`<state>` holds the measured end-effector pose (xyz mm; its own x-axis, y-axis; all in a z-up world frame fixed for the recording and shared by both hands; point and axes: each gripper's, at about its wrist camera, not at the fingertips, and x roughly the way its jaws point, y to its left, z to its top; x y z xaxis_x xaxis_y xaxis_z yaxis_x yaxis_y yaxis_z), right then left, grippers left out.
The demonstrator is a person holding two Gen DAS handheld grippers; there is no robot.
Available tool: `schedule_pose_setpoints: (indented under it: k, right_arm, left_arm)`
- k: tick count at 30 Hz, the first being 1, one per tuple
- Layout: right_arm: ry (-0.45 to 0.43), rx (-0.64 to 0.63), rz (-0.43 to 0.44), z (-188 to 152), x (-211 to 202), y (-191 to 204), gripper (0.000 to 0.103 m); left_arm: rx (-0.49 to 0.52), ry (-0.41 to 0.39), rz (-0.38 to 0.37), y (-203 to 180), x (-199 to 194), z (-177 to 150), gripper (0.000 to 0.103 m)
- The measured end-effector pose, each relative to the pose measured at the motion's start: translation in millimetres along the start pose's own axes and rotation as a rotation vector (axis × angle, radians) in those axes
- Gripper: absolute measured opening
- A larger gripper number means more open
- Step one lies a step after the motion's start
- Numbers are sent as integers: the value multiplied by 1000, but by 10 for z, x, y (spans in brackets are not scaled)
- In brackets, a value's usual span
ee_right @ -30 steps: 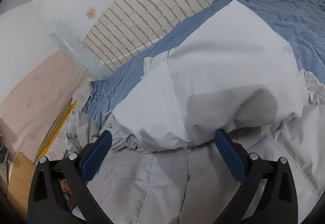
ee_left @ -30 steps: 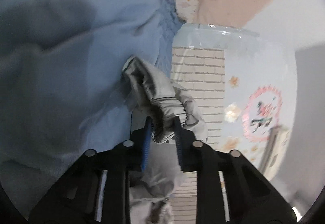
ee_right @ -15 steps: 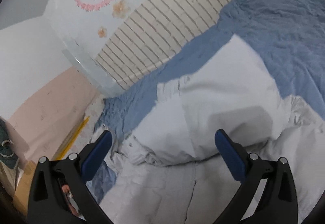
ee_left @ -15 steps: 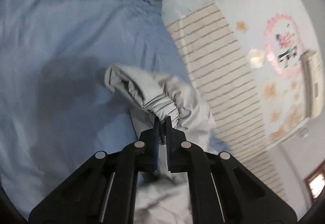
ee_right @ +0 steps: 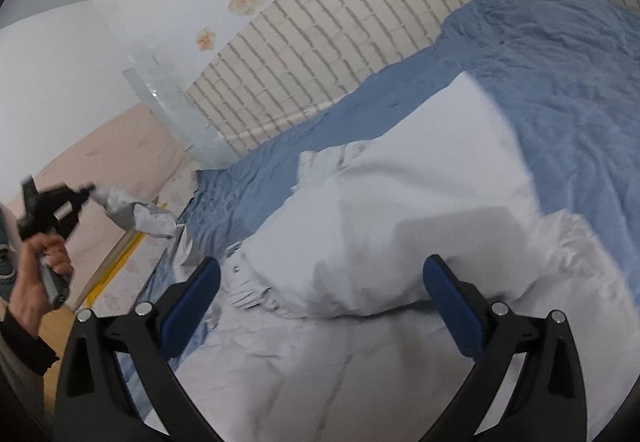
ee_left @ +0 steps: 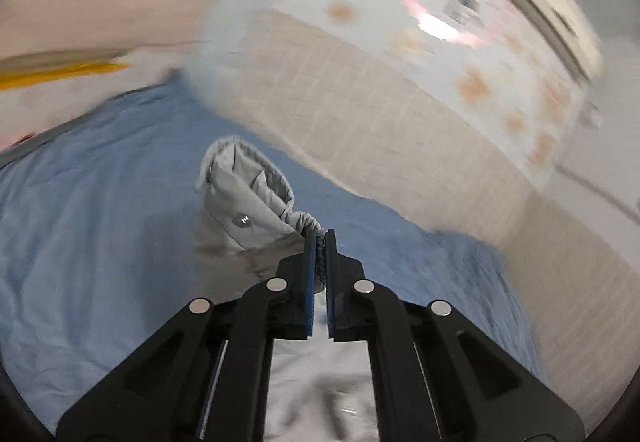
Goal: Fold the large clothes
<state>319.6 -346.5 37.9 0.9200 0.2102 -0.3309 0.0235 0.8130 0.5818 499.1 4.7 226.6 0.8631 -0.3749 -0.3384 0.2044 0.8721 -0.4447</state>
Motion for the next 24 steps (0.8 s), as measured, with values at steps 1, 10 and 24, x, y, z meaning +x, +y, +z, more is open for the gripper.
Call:
schedule_pose_setpoints:
  k: [1,10,24]
  right_arm:
    - [-14,3,-15,30,-30,-38,101]
    - [-83,88,-223,221,-301,-599,101]
    - [-71,-29,-238,266,-75,-350,101]
  left_arm:
    - [31,18,-40,-210,88,-10,1]
    - [133,441,-318,-1649,700,-1712,78]
    - [100,155,201,-251,-31,-2128,100]
